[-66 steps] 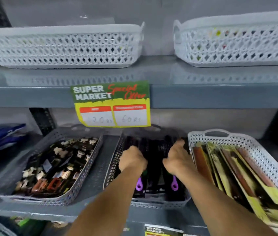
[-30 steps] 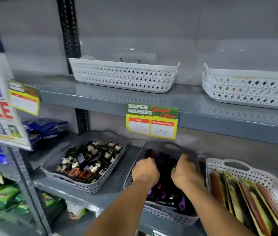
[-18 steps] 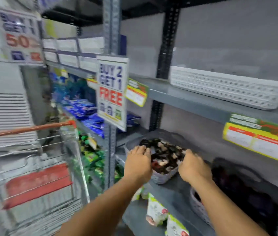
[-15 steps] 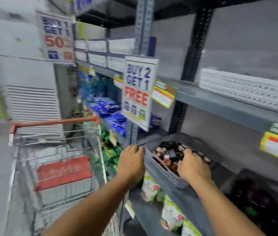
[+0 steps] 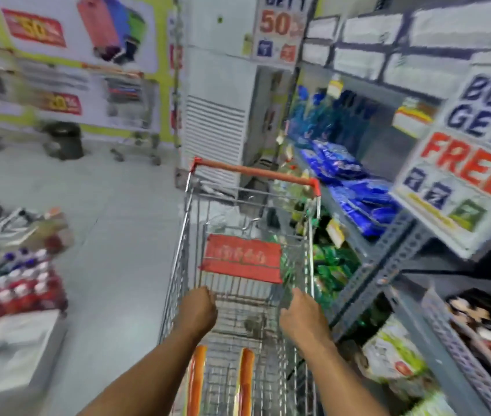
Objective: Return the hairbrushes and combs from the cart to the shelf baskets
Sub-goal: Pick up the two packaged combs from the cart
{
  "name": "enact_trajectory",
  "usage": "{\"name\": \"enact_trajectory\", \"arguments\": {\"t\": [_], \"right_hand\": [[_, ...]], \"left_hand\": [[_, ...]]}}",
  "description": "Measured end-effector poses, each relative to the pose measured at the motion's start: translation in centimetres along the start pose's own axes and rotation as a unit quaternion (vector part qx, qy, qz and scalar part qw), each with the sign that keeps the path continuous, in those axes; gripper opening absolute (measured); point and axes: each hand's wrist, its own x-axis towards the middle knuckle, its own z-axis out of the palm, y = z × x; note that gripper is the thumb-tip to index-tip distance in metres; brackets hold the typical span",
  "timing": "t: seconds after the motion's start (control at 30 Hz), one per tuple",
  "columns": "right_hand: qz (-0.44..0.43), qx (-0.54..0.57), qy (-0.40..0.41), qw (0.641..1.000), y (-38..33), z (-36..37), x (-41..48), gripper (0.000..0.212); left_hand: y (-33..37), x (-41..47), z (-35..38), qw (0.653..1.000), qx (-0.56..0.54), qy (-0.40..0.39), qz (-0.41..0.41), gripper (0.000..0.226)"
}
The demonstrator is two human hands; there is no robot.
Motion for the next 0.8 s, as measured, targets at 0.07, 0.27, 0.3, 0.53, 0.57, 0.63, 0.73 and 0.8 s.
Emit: {"name": "enact_trajectory", "arguments": {"t": [0.07, 0.27, 0.3, 0.53, 0.57, 0.63, 0.73, 0.8], "right_hand": [[-0.002, 0.01, -0.038, 0.999, -0.8, 3.7, 1.2, 0.039], [0.045, 0.026, -0.156, 0.986, 0.1, 14.3, 3.8, 0.049], [0.057, 0.027, -0.17, 0.983, 0.7, 15.7, 4.0, 0.046], [0.125, -0.006, -0.251, 0.96, 3.9, 24.0, 6.0, 0.052], [0.137, -0.006, -0.258, 0.956, 4.3, 24.9, 6.3, 0.055], [0.157, 0.007, -0.268, 0.95, 5.1, 26.7, 6.8, 0.057], [0.185, 0.012, -0.288, 0.939, 5.9, 28.7, 7.2, 0.057], [0.2, 0.021, -0.289, 0.936, 6.0, 29.4, 7.2, 0.05]], "left_hand": [[-2.2, 0.6, 1.8, 0.998, -0.008, -0.034, -0.05, 0.028], [-8.2, 0.5, 8.3, 0.971, -0.043, -0.134, -0.193, 0.019], [-8.8, 0.4, 9.1, 0.966, -0.043, -0.143, -0.21, 0.018], [-13.0, 0.8, 15.6, 0.937, -0.006, -0.176, -0.301, 0.025], [-13.2, 0.7, 16.0, 0.932, 0.0, -0.178, -0.314, 0.024], [-13.7, 0.7, 17.4, 0.926, 0.024, -0.198, -0.321, 0.023], [-14.9, 0.2, 19.0, 0.924, 0.047, -0.205, -0.319, 0.019], [-15.2, 0.0, 19.5, 0.929, 0.065, -0.191, -0.311, 0.015]]}}
